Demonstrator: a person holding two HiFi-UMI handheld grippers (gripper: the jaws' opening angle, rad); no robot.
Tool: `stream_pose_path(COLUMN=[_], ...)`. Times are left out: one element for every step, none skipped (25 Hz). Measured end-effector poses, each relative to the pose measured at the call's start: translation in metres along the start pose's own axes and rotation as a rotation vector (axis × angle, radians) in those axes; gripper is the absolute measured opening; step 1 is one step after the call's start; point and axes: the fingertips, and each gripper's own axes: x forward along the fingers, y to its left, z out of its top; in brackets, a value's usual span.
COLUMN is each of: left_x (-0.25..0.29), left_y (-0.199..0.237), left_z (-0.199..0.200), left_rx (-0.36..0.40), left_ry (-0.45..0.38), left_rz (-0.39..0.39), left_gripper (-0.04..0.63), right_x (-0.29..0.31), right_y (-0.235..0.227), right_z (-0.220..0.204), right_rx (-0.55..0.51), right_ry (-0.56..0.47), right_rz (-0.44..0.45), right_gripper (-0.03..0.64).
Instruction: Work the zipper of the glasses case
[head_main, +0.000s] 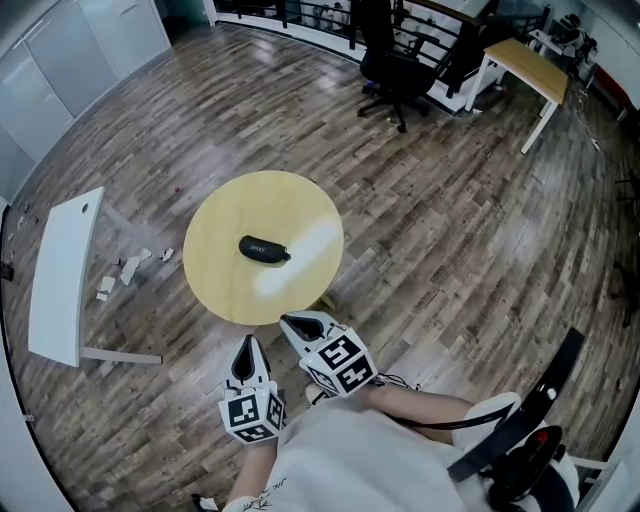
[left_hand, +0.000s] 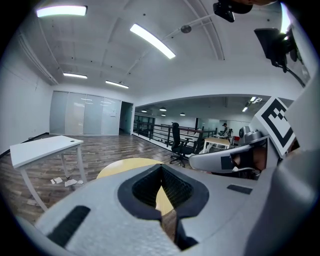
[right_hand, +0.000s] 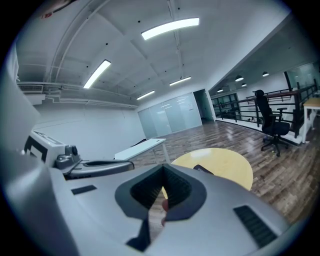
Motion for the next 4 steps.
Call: stream_pose_path(left_x=[0.0004, 0.0009, 0.0012, 0.0016], left_y=[0.0006, 0.0014, 0.0020, 0.0026], left_z=[0.0015, 0.0027, 0.0037, 0.0045], left_rx=[0.002, 0.004, 0.006, 0.008], left_ry=[-0.001, 0.000, 0.001, 0.003], left_rz=[-0.004, -0.008, -0.013, -0.019], left_gripper=[0.005, 0.005, 0.005, 0.005], right_x=[0.0009, 0.0018, 0.0025, 0.0032], right_y=[0.0005, 0.0010, 0.0016, 0.0020], right_z=[0.0008, 0.0014, 0.0018, 0.0022], right_rx=[0.001, 0.002, 0.003, 0.004], right_ry=[0.000, 0.000, 0.001, 0.002], right_rz=[-0.001, -0.003, -0.006, -0.008], right_gripper=[0.002, 0.002, 0.002, 0.002])
